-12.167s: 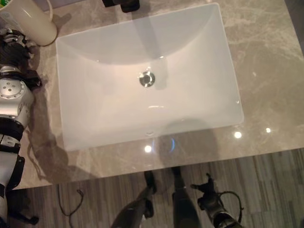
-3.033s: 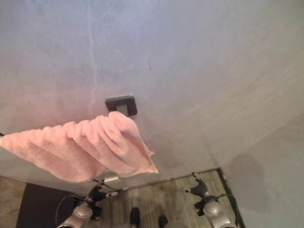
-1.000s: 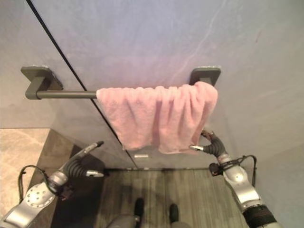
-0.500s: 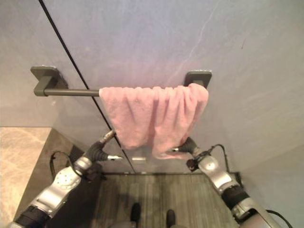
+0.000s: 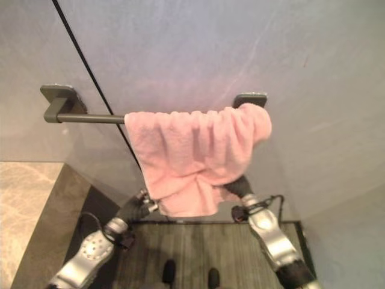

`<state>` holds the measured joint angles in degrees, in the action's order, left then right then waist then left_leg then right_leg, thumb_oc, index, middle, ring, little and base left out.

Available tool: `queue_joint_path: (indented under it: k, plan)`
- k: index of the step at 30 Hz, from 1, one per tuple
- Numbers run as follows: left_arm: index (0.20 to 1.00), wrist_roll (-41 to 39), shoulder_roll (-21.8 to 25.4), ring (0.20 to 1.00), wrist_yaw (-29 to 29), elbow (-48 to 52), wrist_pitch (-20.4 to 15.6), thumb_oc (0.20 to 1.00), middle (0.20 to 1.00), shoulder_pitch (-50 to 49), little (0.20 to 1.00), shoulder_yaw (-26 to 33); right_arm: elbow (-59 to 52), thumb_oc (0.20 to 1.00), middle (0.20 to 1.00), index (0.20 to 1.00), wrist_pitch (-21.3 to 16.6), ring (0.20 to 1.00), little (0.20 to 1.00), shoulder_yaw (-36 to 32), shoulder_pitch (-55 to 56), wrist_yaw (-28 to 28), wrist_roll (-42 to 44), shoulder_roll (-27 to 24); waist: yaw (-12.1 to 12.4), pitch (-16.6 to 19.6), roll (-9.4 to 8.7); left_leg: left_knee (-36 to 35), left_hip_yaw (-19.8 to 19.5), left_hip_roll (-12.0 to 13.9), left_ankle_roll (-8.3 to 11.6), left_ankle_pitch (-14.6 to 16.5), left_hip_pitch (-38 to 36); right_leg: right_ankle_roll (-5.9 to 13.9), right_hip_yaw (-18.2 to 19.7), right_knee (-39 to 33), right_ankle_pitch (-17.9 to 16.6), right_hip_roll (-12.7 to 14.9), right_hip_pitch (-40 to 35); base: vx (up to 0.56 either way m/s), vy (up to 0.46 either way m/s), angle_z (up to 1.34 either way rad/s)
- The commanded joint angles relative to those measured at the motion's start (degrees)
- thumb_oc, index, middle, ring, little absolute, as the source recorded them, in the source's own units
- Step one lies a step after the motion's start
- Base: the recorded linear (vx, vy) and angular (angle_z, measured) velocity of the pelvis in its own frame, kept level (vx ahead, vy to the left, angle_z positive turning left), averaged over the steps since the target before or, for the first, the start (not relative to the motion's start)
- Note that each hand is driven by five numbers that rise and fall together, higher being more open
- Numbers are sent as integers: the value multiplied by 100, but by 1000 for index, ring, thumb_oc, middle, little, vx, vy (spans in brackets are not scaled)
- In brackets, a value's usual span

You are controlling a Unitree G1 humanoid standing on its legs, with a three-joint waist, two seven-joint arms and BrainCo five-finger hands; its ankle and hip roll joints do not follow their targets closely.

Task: Put brush and paste in cup on sink, flatten towel.

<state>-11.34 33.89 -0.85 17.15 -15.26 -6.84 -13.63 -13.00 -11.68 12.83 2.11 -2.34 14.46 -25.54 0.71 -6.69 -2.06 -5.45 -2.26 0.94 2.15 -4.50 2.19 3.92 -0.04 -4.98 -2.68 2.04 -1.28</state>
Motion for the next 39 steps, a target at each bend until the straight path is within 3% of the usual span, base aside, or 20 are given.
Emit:
queue_joint_path:
  k: [1,5,7,15,16,18,19,20,22,27,39]
  plan:
    - [200,-410,-23,200,-287,-46,-589,200,200,-32,200,124,-66,200,200,200,-707,200,200,-118,-206,88,622,92,-17,409,-144,142,-81,-126,-50,351,-58,323,289,237,178,105,261,34,-16,-2]
    - [200,-385,-118,200,-517,101,-639,200,200,-77,200,270,-9,200,200,200,-660,200,200,-112,-263,-213,298,54,5,410,-148,118,-111,-120,-26,314,-49,322,254,197,172,118,228,-12,-1,1]
    - [200,-397,-120,200,-718,536,-794,200,200,7,200,391,-350,200,200,200,-814,200,200,-25,-376,-73,924,143,37,406,-166,114,-100,-116,-7,297,-10,342,249,173,140,134,256,-17,-7,2]
    - [200,-62,-219,200,-1095,611,-874,200,200,-265,200,673,-396,200,200,200,-786,200,200,392,-526,94,1404,242,131,397,-190,100,-110,-118,11,297,-15,338,223,132,125,157,219,-9,-4,2]
    - [200,-441,-693,200,-1029,-1387,-462,200,200,-252,200,-5,1028,200,200,200,-401,200,200,1086,-842,12,1456,609,242,352,-189,112,-173,-134,1,279,-20,323,164,130,134,169,170,-39,-11,2]
    - [200,-508,-813,200,-1031,-1971,-324,200,200,-128,200,-138,1548,200,200,200,-234,200,200,1259,-1063,-256,979,682,284,349,-185,111,-203,-143,-2,247,18,317,136,130,121,171,187,-52,-7,8]
    - [200,-363,-674,200,-1063,-1690,-374,200,200,9,200,-50,1285,200,200,200,-240,200,200,1161,-1228,-521,399,511,353,318,-152,113,-241,-154,-1,231,50,318,108,132,120,176,190,-39,2,18]
    - [200,-363,-672,200,-1062,-1679,-366,200,200,4,200,-48,1272,200,200,200,-231,200,200,1158,-1221,-523,397,509,354,315,-151,115,-242,-154,-1,231,47,318,107,132,121,176,187,-36,14,28]
    - [200,-488,-590,200,-1007,-1107,-541,200,200,-135,200,53,792,200,200,200,-591,200,200,1048,-1190,-186,1337,682,418,264,-153,124,-286,-168,5,207,99,327,73,131,107,184,224,-27,16,20]
    - [200,-361,-536,200,-1111,-283,-703,200,200,-459,200,518,47,200,200,200,-713,200,200,841,-1062,-231,1052,556,486,266,-195,77,-361,-189,28,173,171,344,-21,82,103,221,241,-10,5,12]
    - [200,107,-688,200,-1861,-158,-917,200,200,-477,200,674,-236,200,200,200,-720,200,200,1049,-969,-354,936,530,540,228,-231,50,-408,-203,39,153,243,357,-62,49,66,246,286,-4,0,6]
